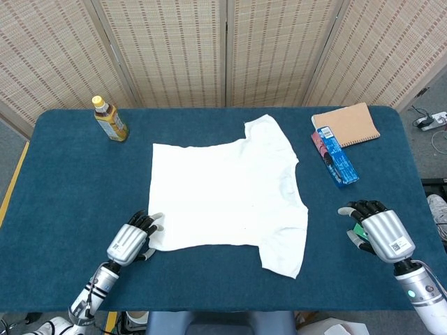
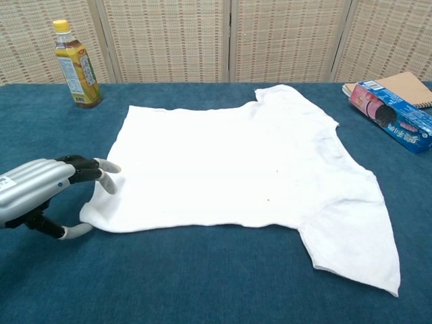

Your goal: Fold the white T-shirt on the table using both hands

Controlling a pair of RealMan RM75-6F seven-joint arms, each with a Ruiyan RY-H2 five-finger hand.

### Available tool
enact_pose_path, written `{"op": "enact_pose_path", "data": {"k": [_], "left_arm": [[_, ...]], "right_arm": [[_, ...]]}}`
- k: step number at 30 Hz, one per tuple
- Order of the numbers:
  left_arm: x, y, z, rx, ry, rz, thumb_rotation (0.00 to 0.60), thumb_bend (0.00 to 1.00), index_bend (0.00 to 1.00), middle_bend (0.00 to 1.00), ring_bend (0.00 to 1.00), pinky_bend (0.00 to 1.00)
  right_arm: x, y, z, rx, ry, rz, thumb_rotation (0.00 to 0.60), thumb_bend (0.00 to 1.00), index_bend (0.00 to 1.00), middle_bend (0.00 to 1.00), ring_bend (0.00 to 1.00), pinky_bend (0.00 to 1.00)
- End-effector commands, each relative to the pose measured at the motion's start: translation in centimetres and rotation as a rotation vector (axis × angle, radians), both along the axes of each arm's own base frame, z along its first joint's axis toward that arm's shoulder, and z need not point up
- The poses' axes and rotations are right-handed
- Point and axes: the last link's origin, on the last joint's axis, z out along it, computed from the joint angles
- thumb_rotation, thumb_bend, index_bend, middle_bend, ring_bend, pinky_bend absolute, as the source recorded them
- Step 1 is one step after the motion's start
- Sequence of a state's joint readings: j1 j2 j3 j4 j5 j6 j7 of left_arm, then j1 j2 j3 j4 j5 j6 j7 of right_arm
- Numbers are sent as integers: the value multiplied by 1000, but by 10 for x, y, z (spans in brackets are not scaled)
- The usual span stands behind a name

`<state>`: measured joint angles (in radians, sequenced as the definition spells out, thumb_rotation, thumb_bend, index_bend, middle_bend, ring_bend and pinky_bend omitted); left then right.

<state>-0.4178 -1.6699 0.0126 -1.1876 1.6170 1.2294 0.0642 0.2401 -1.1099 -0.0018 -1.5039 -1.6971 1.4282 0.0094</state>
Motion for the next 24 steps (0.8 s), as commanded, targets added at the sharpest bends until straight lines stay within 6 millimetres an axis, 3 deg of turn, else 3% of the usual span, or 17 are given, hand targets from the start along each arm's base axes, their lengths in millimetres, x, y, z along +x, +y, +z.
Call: {"op": "enact_pose_path", "data": {"k": [1, 17, 24], "left_arm": [[0, 1, -2, 2, -4, -4, 600, 373, 462, 180, 216, 101], [3, 3, -5, 6, -54, -25, 600, 542, 716, 280, 290, 123], [3, 3, -5, 8, -81, -26, 600, 592, 739, 305, 301, 124]], "right_arm": [[-1, 0, 0, 0, 0, -2, 600, 288, 347, 325, 287, 333], [0, -2, -4, 23, 19, 1, 600, 287, 347, 325, 288, 333], [6, -10, -29, 127, 97, 58, 600, 326, 347, 324, 259, 332]]}}
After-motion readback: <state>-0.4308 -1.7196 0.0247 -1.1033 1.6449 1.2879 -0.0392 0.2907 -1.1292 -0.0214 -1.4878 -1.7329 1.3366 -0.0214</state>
